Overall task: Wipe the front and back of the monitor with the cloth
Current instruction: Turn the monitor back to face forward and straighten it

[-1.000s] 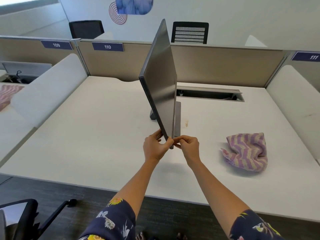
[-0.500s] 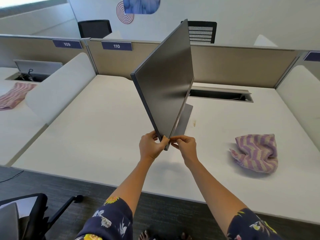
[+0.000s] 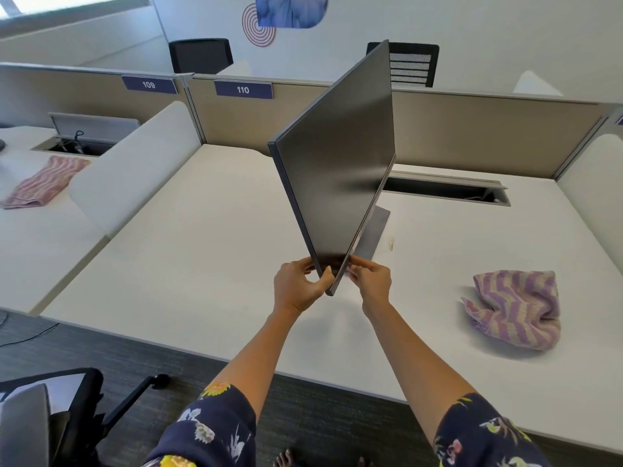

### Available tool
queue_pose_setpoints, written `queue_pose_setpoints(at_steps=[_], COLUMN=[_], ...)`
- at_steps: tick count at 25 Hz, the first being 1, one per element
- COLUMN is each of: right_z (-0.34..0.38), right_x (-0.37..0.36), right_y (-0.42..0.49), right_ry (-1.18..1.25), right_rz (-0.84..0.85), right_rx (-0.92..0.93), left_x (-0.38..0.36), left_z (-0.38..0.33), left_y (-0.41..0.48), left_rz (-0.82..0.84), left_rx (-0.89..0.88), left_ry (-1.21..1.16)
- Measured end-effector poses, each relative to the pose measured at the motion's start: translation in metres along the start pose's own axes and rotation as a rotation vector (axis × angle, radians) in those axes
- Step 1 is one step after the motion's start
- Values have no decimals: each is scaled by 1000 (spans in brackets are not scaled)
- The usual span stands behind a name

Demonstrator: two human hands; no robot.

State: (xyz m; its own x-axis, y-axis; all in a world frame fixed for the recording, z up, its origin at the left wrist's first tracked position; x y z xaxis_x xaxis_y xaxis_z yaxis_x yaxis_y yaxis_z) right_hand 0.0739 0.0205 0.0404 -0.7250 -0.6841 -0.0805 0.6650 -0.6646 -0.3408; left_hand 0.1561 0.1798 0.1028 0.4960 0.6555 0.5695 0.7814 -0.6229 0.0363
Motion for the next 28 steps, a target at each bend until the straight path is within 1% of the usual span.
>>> queue_pose_setpoints(at_steps=[3,13,22,28], right_z=[-1,-5,-4,-9], right_x=[-6,-45,-67,-89], right_y=[3,-7,-12,-10], right_ry=[-43,-35,-58,-186], right_rz=[13,33,45,123], right_rx=[-9,-3,12,20], left_x=[10,59,80,100], left_z=[8,33,53,71], left_y=[1,6,9,9], left_rz=[-20,-84,-136,-216], left_rx=[-10,12,17,36], left_ry=[36,151,147,99])
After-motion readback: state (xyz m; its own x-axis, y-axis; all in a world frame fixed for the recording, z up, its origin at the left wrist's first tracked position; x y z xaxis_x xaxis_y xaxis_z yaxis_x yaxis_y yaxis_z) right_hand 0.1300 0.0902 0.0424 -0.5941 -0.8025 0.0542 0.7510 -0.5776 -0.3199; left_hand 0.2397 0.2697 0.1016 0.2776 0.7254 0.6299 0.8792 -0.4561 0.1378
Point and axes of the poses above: each hand's wrist, its own y-axis towards the middle knuckle, its own x-axis out of the back of the hand, z = x × y, the point moved 7 cm from there along y, towards the middle knuckle, and after that the axes turned 13 degrees about z, right-handed, at the moved point
